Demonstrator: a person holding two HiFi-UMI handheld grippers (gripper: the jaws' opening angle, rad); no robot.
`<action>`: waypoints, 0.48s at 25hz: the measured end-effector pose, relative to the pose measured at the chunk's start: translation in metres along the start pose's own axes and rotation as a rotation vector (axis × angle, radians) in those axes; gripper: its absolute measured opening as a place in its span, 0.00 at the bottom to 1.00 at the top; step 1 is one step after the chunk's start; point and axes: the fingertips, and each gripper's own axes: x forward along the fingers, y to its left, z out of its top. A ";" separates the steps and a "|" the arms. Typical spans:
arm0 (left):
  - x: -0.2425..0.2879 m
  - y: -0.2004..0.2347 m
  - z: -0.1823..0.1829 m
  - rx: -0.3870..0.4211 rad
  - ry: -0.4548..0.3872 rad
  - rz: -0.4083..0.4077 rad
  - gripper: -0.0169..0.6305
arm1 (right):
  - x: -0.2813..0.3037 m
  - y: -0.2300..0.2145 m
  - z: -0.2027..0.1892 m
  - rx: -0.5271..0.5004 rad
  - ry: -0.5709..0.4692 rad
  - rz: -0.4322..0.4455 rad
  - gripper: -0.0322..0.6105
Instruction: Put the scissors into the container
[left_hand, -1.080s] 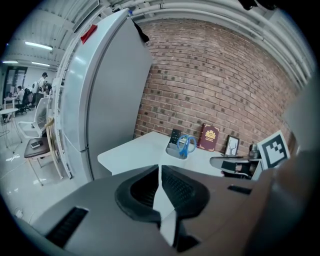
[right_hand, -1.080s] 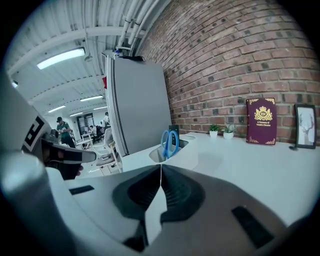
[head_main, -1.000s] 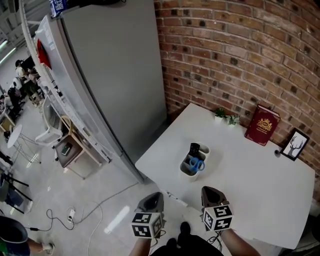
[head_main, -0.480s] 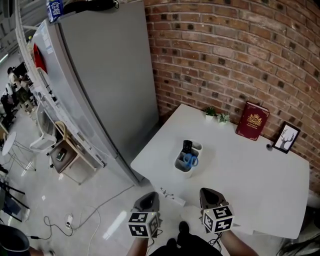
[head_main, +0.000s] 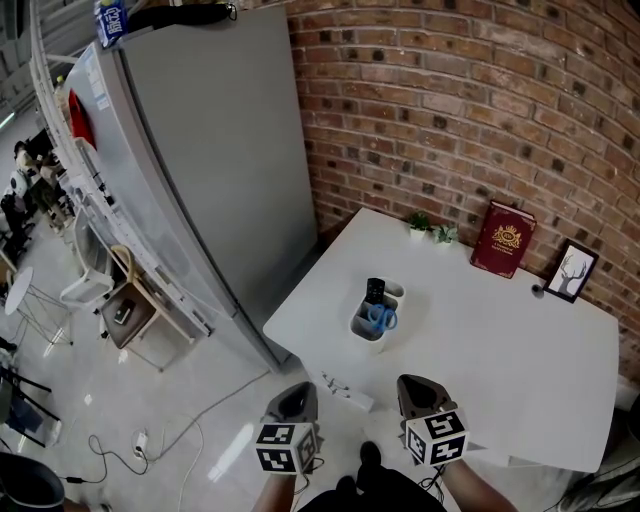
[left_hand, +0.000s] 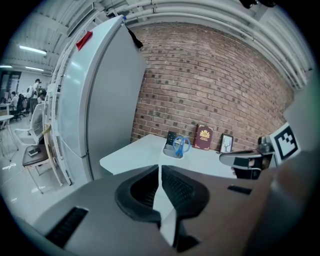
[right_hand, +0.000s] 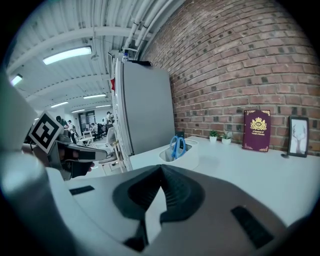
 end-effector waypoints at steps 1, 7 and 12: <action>0.000 0.000 0.000 -0.002 0.000 0.001 0.06 | 0.000 0.001 0.000 -0.003 0.001 0.003 0.05; 0.001 -0.001 0.001 -0.003 -0.006 0.002 0.06 | 0.001 0.002 -0.001 -0.003 0.006 0.011 0.05; 0.001 -0.001 0.003 0.000 -0.008 0.005 0.06 | 0.002 0.001 0.000 0.005 0.001 0.013 0.05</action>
